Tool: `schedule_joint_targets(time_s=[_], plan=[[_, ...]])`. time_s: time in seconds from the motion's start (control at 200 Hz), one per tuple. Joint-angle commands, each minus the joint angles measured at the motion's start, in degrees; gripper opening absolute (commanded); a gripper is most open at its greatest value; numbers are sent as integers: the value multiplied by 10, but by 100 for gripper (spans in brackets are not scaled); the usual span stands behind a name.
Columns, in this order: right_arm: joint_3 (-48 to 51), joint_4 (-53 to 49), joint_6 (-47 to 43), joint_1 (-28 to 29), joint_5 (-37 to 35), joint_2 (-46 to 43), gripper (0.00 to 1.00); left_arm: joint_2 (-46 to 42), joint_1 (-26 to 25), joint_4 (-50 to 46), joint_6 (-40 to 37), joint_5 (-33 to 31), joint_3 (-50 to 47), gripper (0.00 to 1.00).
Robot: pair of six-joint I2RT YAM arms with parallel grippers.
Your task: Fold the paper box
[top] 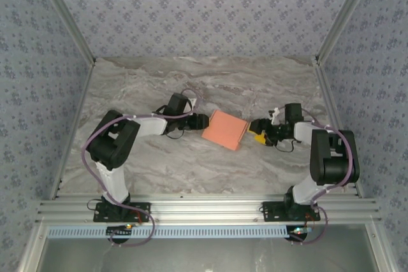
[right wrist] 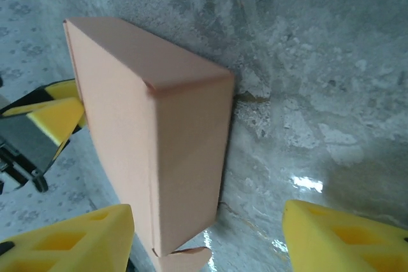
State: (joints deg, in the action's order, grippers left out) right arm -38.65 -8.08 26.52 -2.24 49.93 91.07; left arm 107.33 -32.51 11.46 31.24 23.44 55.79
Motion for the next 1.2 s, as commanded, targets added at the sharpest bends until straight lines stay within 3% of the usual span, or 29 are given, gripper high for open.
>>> schedule_joint_targets(time_s=[0.0, 0.13, 0.295, 0.75, 0.959, 1.079, 1.194], plan=[[5, 66, 35, -3, 67, 12, 70, 11, 6, 16, 18, 3, -21, 54], [18, 156, 114, 14, 79, 30, 77, 12, 6, 22, 22, 7, -25, 54], [22, 220, 186, 48, 43, 49, 78, 18, 5, 32, 36, 7, -31, 52], [42, 195, 217, 79, -19, 52, 80, 28, 22, 87, 85, -11, -72, 46], [38, 226, 252, 121, -45, 57, 80, 32, 24, 92, 94, -5, -74, 46], [18, 236, 262, 138, -46, 71, 75, 29, 24, 91, 93, 1, -72, 46], [2, 239, 271, 151, -45, 82, 64, 24, 24, 89, 91, 5, -69, 46]])
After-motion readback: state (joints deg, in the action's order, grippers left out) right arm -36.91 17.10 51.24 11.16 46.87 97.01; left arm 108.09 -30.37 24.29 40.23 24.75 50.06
